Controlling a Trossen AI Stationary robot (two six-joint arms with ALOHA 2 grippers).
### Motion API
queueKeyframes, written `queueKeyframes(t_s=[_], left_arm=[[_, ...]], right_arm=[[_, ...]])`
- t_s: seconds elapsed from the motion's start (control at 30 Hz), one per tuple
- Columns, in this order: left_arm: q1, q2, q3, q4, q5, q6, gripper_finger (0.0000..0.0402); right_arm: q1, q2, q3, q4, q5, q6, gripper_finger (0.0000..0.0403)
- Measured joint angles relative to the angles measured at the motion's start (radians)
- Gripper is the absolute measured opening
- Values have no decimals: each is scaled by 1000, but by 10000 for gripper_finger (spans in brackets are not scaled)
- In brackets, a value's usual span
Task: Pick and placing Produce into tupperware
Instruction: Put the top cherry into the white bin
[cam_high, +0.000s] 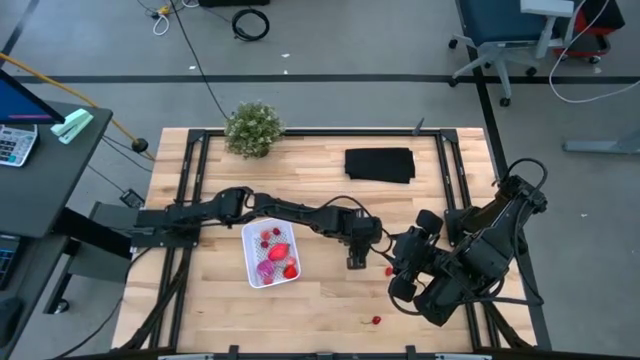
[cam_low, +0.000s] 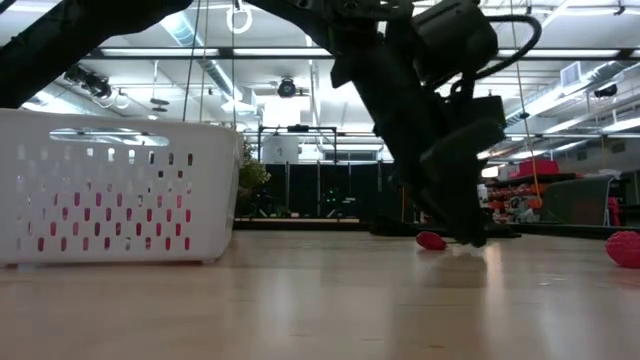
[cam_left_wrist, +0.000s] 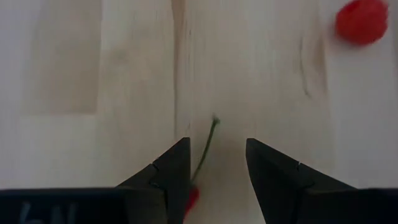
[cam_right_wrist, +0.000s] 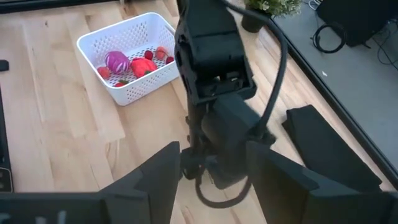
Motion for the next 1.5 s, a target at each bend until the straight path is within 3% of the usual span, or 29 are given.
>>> queueKeyframes(t_s=[0.5, 0.97, 1.5], left_arm=[[0, 28, 3, 58, -2, -28, 148], [1, 27, 3, 50, -7, -64, 10], [-74, -6, 0, -22, 6, -80, 6]], right_arm=[[0, 0, 0, 0, 1, -4, 196], [0, 0, 0, 0, 1, -4, 196], [1, 0, 0, 0, 0, 11, 195]])
